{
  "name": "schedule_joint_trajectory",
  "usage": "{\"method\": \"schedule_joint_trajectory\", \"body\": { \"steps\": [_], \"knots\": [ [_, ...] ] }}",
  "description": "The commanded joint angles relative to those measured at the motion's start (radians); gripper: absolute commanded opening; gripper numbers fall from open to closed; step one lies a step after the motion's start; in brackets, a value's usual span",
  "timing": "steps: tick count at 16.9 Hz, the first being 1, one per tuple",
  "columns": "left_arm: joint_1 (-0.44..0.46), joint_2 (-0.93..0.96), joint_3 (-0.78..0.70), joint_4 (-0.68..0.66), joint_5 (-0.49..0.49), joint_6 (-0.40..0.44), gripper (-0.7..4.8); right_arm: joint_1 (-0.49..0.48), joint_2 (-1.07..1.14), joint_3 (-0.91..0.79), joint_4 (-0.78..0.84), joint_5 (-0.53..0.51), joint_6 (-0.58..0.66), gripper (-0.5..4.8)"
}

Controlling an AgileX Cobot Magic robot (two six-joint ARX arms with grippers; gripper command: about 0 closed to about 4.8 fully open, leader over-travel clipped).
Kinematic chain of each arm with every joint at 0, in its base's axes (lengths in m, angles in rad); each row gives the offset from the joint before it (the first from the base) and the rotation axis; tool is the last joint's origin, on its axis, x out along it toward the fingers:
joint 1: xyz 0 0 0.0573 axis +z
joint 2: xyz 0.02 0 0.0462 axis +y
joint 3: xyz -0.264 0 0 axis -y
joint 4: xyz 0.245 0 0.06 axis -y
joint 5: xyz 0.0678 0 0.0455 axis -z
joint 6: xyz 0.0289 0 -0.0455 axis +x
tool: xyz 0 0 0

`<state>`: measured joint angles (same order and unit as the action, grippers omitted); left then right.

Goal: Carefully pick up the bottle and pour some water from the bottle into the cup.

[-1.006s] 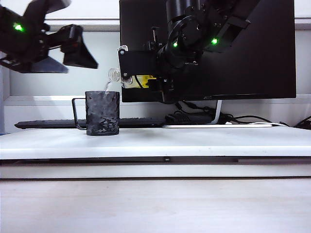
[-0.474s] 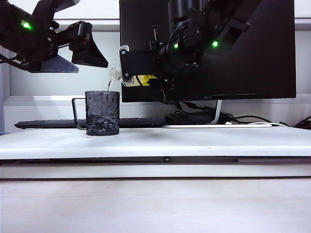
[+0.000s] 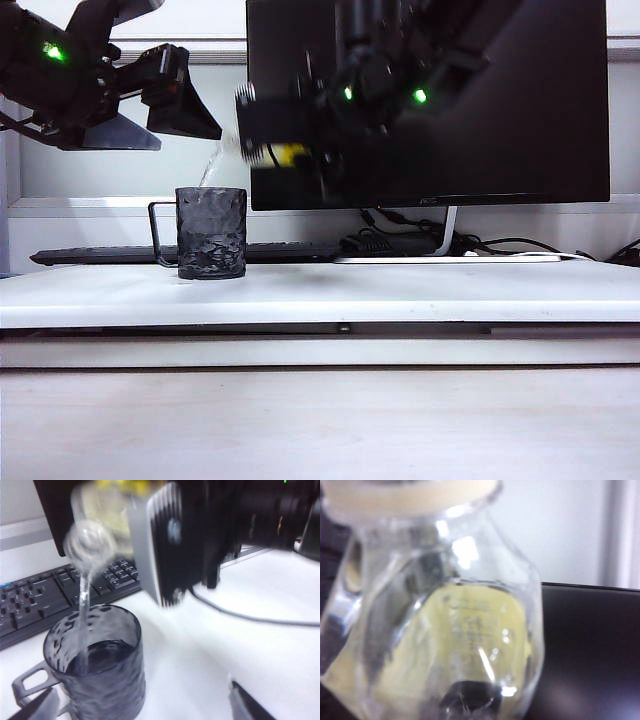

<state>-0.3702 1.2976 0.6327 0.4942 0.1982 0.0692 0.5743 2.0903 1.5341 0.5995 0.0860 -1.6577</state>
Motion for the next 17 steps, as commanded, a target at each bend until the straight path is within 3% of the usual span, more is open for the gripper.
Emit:
{"method": "schedule_joint_trajectory", "body": {
  "steps": [1, 17],
  "knots": [
    [0.002, -0.004, 0.002, 0.009, 0.001, 0.002, 4.79, 0.003, 0.0, 0.003, -0.018, 0.001, 0.008, 2.06],
    [0.003, -0.004, 0.002, 0.009, -0.003, 0.01, 4.79, 0.005, 0.0, 0.003, -0.027, 0.001, -0.056, 2.07]
  ]
}}
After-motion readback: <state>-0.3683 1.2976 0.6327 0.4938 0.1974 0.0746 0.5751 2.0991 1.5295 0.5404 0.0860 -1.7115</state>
